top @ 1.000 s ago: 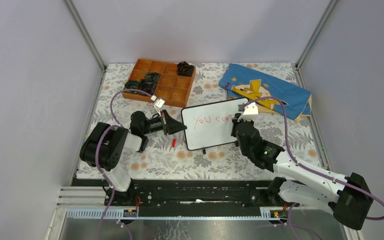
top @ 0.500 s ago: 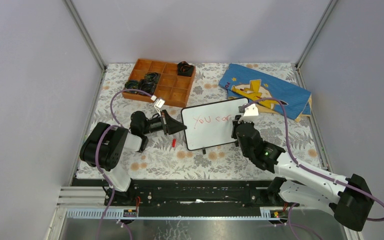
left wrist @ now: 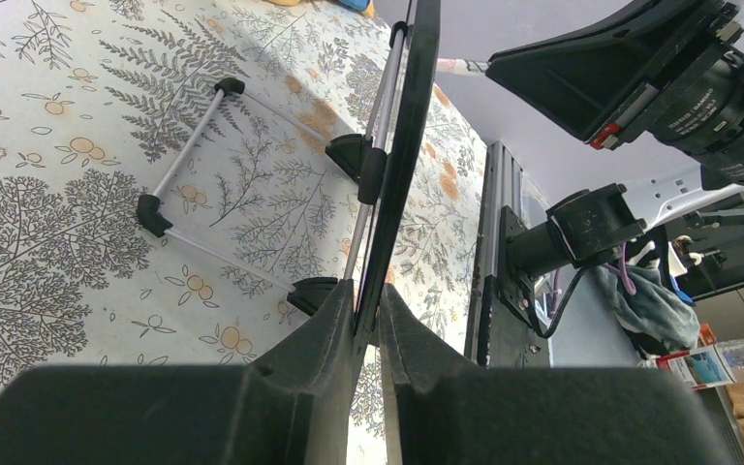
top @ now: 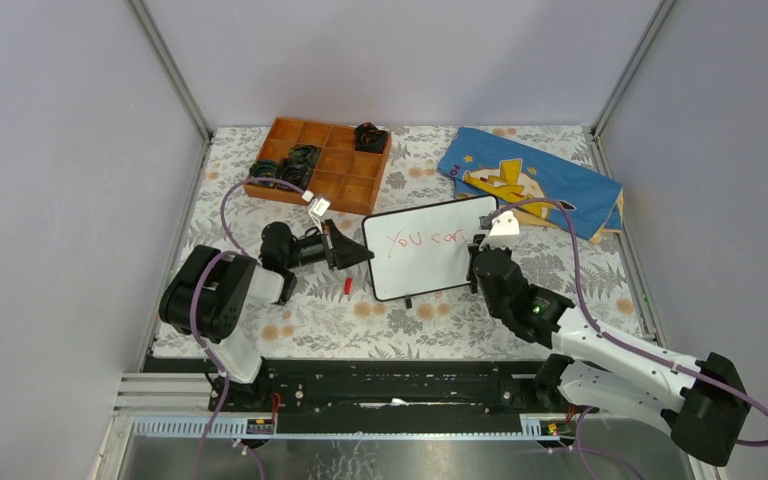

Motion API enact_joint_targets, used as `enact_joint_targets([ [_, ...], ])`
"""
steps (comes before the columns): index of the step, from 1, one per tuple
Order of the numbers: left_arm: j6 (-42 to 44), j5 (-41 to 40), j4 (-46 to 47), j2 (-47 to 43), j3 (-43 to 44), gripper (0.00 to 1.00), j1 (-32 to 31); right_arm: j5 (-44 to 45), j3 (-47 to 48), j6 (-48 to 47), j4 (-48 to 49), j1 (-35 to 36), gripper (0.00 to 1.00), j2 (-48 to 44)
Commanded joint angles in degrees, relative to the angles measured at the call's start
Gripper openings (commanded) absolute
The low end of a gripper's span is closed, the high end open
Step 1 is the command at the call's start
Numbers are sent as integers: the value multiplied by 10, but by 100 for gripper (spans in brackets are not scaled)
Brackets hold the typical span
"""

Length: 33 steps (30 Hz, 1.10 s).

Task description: Write a sentence on the whiteboard

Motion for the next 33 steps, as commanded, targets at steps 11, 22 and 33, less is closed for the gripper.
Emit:
enact_joint_targets([
  [11,30,-2,-35,-18,13,36,-4,-111,24,-46,46,-4,0,-156],
  [22,45,-15,-45,-36,6,57,-4,-156,39,-61,91,32,0,-120],
  [33,61,-19,-60,-43,4,59,-4,68,21,-121,218,187,0,-20],
])
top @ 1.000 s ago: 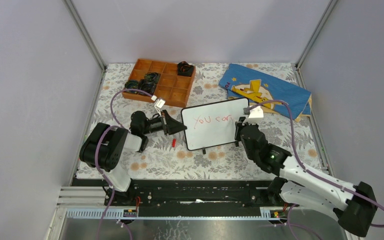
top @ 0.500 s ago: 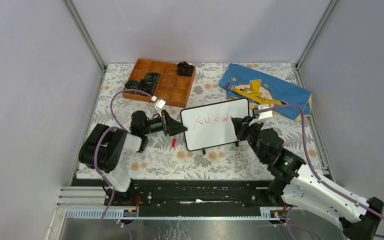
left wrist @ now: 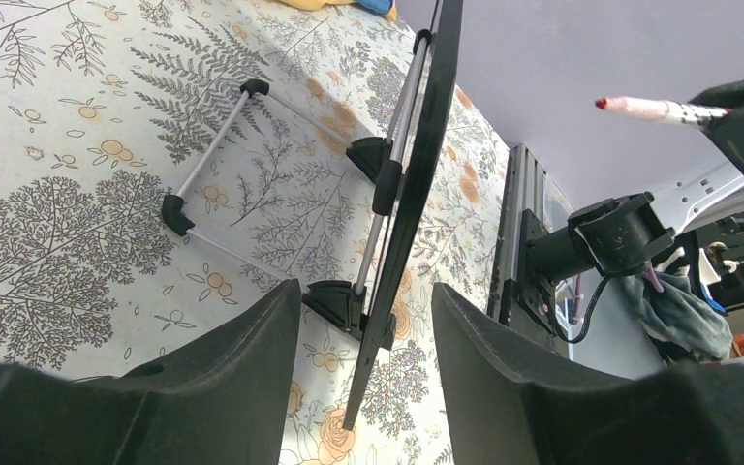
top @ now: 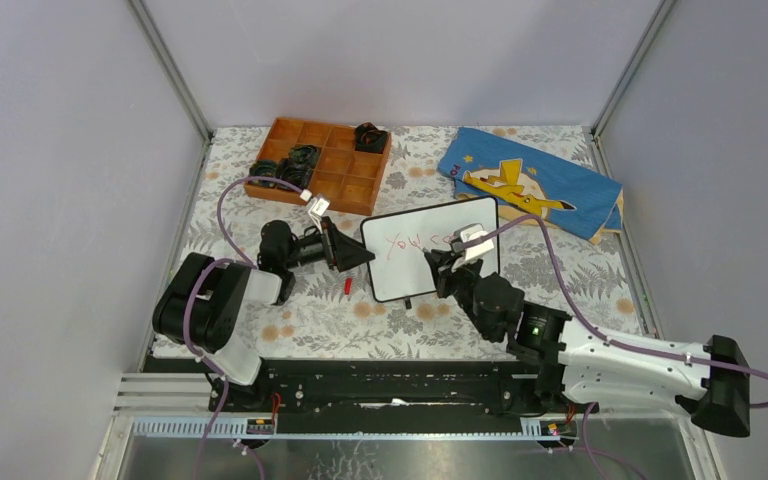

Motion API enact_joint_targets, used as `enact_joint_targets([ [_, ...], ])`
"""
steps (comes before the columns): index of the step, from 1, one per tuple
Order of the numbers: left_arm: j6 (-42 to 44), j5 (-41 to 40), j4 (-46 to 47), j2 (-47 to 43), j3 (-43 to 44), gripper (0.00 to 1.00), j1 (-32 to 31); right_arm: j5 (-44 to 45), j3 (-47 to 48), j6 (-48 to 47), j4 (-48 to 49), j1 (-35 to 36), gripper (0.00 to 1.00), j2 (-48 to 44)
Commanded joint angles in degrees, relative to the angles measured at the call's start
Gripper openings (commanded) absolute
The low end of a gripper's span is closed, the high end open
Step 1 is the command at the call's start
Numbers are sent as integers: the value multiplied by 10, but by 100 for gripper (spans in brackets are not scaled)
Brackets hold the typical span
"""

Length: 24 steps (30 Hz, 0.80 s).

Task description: Write a sentence on the whiteboard

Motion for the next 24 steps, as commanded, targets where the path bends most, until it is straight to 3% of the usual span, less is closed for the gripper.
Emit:
enact_joint_targets([
  [1,17,-4,5,-5,4,59,-4,111,-3,0,96,11,0,19],
  [11,22,-3,2,-5,7,59,-4,112,-15,63,77,11,0,28],
  [24,71,-11,-71,-31,15,58,-10,70,-31,27,79,13,0,45],
])
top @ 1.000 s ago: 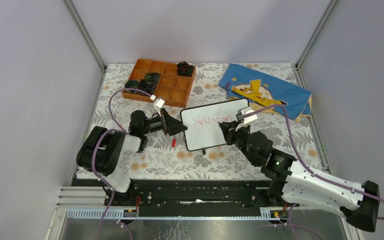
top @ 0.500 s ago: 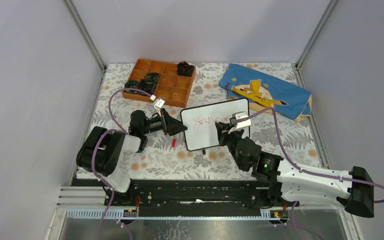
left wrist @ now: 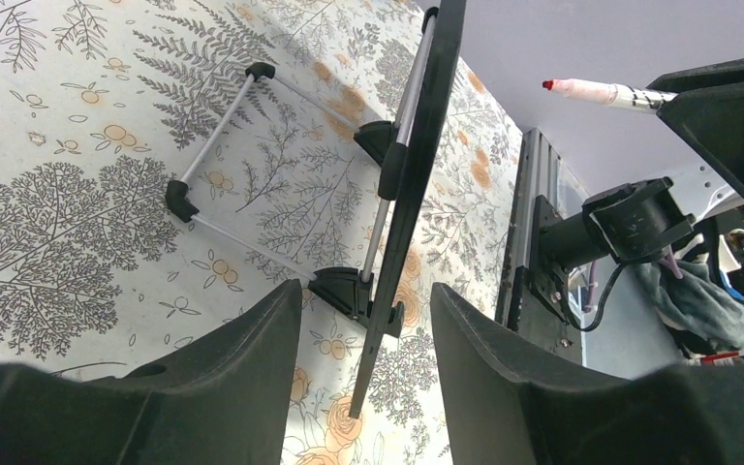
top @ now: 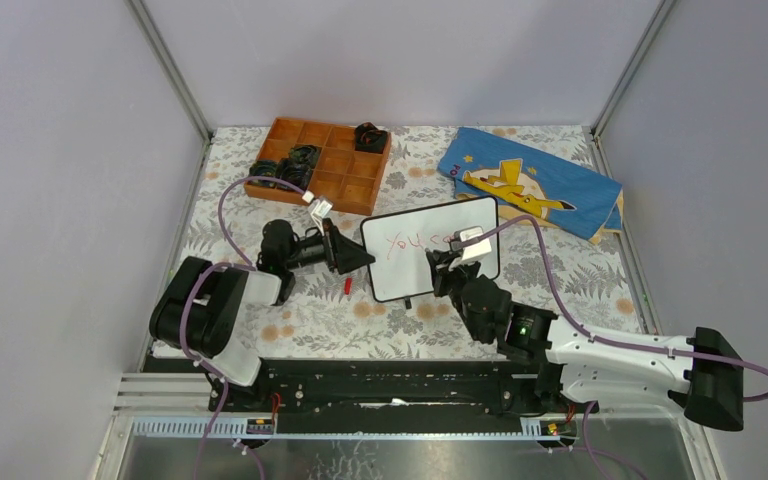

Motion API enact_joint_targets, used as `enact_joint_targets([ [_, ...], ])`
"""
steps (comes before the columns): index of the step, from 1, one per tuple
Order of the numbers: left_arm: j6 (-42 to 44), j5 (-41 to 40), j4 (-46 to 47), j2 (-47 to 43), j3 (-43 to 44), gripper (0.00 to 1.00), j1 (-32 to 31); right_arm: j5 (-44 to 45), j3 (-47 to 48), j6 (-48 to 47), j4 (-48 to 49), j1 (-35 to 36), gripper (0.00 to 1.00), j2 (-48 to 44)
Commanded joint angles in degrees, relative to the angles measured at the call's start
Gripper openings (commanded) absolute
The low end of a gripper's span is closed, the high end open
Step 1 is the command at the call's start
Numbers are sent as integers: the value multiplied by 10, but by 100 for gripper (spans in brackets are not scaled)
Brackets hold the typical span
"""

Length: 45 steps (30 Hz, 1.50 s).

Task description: Write a sentence on the whiteboard

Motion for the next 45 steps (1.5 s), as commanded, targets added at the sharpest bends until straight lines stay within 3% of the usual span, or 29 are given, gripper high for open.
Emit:
enact_joint_targets([
  [1,41,-11,-32,-16,15,58,-7,-19,-18,-21,41,5,0,-13],
  [9,51,-13,-44,-11,19,57,-7,6,-34,-1,58,5,0,-22],
  [26,62,-24,-67,-32,22,52,-18,-80,-8,6,27,5,0,-8],
  [37,93,-40,-115,-27,32,51,-32,-73,5,10,-18,9,0,10],
  [45,104,-45,-125,-33,33,51,-34,-34,-27,-5,38,46,0,35],
])
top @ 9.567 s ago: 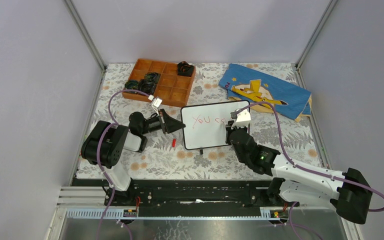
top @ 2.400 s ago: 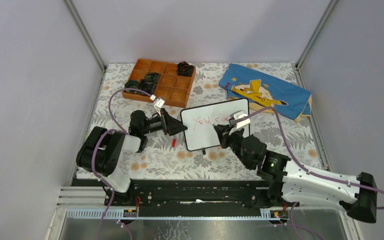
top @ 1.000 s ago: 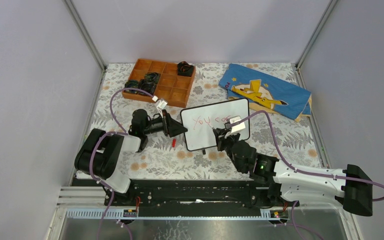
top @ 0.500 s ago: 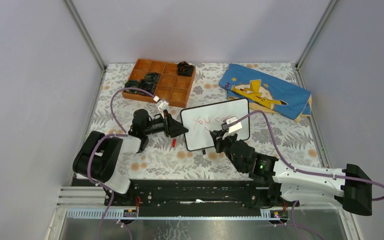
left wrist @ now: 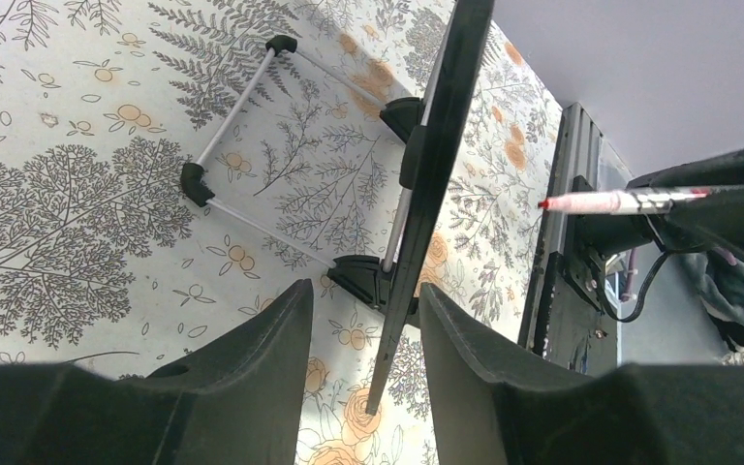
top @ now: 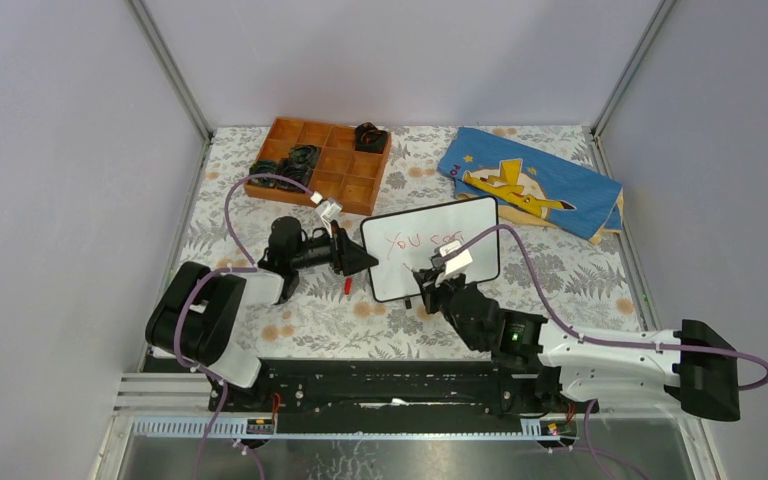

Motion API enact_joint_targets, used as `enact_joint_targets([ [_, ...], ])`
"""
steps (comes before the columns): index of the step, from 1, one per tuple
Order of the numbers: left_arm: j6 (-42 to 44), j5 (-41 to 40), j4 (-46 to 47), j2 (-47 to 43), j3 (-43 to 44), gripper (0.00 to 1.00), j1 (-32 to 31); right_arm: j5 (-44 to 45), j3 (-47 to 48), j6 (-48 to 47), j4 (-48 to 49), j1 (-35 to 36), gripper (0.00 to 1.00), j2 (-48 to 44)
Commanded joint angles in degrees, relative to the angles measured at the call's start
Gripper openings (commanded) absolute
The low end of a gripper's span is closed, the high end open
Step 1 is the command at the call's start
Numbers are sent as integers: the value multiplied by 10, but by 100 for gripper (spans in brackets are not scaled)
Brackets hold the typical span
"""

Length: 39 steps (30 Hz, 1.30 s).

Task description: Write a sentence on the whiteboard

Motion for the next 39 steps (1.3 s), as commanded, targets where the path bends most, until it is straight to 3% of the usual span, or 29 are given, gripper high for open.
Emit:
enact_joint_targets([
  [1,24,-10,-5,-4,15,51,-4,30,-3,-2,41,22,0,21],
  [16,29,-12,-16,8,21,48,-5,59,-18,52,71,47,0,95],
  [24,29,-11,-16,10,21,48,-5,125,8,62,69,49,0,134],
  [39,35,-11,-25,12,23,47,-9,140,22,21,137,48,0,150],
])
